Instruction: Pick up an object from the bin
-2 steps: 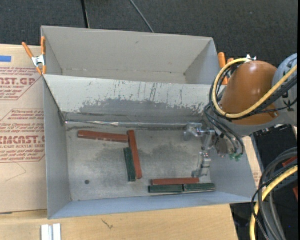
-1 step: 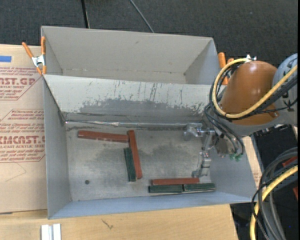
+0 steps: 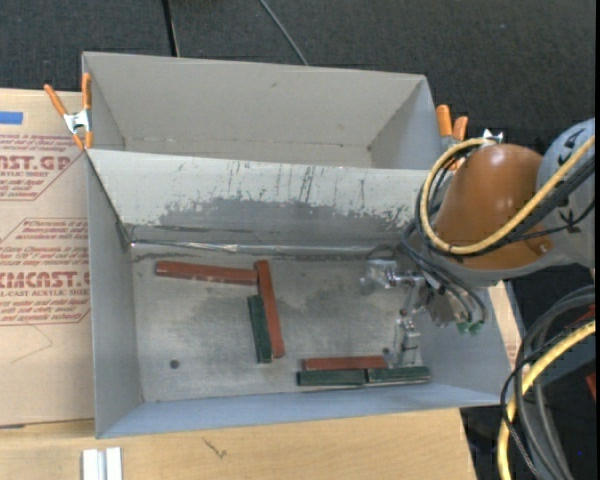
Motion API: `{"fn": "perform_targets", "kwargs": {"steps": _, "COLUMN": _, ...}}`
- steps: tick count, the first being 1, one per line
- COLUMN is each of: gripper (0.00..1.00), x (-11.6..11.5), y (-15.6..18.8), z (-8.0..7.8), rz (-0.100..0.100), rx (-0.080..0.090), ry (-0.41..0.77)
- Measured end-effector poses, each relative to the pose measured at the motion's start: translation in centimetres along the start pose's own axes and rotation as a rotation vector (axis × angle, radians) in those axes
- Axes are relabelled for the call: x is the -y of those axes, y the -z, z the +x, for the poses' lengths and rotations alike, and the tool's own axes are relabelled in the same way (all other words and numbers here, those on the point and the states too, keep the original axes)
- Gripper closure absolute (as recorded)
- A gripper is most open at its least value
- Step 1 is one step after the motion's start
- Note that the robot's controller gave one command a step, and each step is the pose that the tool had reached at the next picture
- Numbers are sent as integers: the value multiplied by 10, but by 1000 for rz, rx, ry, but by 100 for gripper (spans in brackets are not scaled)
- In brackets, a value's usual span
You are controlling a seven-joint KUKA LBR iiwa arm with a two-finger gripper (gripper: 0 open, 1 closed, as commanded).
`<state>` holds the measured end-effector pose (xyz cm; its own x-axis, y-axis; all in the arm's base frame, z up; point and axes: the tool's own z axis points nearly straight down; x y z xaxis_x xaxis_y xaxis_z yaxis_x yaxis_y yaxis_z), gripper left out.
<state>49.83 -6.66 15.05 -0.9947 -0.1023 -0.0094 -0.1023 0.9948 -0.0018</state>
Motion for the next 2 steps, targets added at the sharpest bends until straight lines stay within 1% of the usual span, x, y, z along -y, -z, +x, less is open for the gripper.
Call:
{"fn": "perform_targets", "kwargs": {"steps": 1, "gripper": 0, "x": -5, "y": -37, "z": 11, "rz": -4, "rx": -9, "ry": 243}}
{"fn": "perform_targets", "kwargs": {"steps": 2, "gripper": 0, "x": 5, "y": -41, "z": 17, "rz": -5, "rx": -10, "ry": 289}}
